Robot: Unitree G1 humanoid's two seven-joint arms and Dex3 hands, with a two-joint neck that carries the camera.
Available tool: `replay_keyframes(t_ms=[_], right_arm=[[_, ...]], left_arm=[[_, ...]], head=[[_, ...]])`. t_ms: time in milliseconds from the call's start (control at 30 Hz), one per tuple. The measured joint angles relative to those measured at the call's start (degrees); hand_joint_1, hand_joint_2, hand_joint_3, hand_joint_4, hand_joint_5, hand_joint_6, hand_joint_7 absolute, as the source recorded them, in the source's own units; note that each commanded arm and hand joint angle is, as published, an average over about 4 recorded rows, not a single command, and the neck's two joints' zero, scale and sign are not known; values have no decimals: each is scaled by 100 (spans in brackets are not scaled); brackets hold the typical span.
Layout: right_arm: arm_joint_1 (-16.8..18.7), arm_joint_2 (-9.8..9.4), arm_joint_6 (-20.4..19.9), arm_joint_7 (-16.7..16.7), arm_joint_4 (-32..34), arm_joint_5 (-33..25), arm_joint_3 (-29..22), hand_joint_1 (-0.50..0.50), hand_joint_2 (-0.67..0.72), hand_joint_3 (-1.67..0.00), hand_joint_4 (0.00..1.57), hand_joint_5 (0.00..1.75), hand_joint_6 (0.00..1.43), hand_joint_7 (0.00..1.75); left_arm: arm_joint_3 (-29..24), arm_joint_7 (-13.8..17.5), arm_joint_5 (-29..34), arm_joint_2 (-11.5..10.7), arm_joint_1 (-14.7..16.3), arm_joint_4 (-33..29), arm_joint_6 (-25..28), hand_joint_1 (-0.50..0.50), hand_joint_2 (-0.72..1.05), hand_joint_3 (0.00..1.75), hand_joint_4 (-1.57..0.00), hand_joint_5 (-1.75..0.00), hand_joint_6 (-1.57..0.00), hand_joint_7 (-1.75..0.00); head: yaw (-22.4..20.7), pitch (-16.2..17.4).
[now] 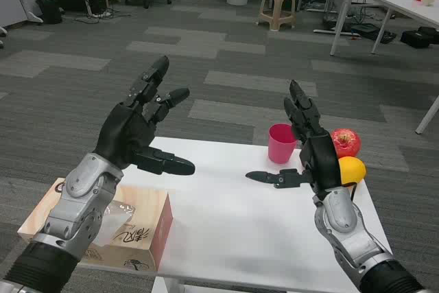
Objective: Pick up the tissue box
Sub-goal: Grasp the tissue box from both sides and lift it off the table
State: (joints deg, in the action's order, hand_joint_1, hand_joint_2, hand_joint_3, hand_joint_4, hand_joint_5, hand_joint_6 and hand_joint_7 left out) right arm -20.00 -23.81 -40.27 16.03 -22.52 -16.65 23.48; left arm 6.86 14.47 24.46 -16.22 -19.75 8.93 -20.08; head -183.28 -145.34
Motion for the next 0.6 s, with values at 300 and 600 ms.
replay_keyframes(t_ms=[300,600], right_arm=[[378,482,-802,352,21,-253,56,-34,22,-16,0,0,0,0],[385,498,-815,361,22,-276,56,-35,22,-16,0,0,0,0]], left_arm=[[1131,-1892,1431,5,94,1224,-2854,50,105,15,0,-41,0,0],[1168,-1911,1457,6,119,1250,-2891,50,105,9,0,-41,0,0]], head=[[40,-535],[49,-411]])
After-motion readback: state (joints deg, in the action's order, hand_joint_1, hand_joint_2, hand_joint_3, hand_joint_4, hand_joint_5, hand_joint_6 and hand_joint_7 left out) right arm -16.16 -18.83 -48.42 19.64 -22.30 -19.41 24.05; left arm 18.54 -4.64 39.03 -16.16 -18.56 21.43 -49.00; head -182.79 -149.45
